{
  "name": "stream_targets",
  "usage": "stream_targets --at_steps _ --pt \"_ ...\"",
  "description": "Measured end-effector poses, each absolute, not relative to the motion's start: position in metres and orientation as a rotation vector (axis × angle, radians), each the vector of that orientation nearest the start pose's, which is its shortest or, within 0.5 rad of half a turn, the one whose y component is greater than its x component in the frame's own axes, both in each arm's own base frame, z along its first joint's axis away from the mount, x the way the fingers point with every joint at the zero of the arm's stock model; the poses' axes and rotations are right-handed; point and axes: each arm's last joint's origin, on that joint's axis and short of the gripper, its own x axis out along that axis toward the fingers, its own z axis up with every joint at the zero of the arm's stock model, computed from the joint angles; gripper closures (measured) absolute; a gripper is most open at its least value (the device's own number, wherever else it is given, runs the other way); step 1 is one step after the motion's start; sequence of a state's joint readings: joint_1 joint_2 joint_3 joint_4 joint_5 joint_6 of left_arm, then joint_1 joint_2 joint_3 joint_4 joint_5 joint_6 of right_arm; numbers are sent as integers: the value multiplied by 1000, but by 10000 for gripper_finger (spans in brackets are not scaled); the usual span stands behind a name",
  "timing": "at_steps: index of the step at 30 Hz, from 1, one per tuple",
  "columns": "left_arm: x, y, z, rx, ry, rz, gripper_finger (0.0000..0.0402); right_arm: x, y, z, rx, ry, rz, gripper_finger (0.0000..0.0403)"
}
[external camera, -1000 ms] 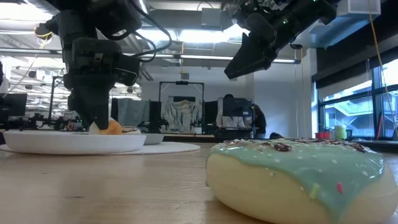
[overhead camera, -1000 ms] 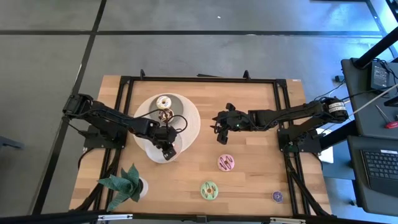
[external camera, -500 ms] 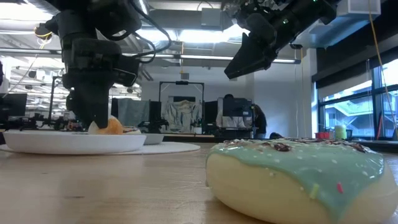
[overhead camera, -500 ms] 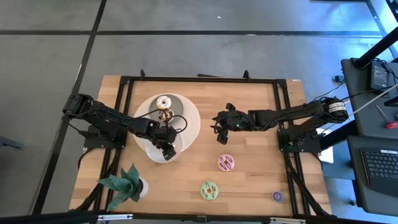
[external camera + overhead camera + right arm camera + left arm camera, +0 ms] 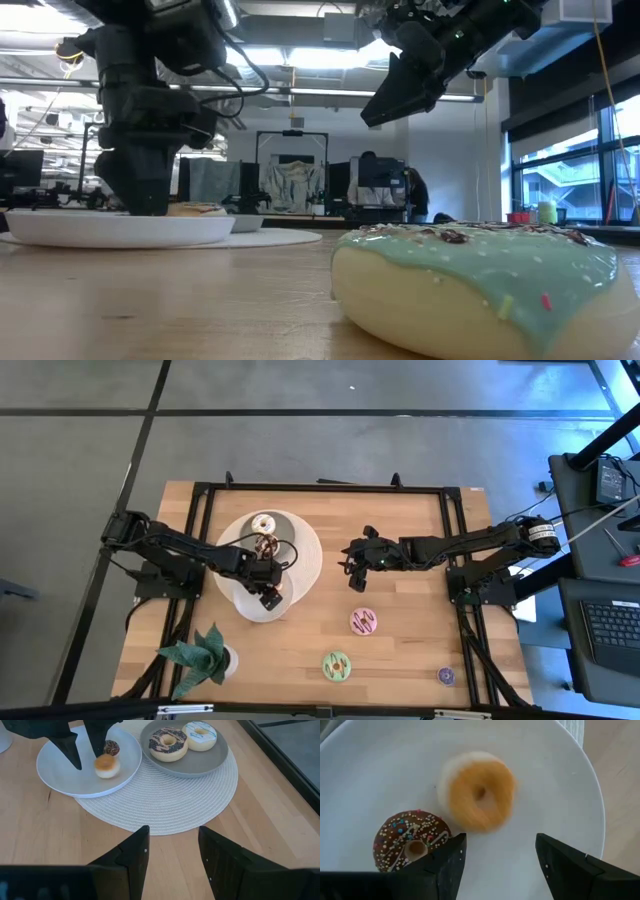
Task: Pick & Place donuts
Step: Put the big purple donut on the gray plate
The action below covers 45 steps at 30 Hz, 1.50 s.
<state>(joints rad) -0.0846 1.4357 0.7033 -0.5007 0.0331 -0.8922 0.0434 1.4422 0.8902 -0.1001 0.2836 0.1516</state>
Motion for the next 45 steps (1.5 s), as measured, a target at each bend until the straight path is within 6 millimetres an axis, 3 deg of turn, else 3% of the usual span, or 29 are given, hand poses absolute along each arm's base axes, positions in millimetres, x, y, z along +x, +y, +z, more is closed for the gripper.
stream_targets --at_steps 6,14,21,32,45 --pt "239 -21 160 -745 1169 442 171 302 5 230 37 626 -279 231" --pt "243 -19 198 -611 987 354 171 301 5 228 52 652 -265 231" --pt "250 -13 216 -430 746 445 169 279 14 207 220 993 -67 231" --pt "252 -10 219 -371 670 525 170 264 60 184 205 1128 10 231" --pt "253 -10 219 -370 668 523 170 276 91 146 218 1131 -8 233"
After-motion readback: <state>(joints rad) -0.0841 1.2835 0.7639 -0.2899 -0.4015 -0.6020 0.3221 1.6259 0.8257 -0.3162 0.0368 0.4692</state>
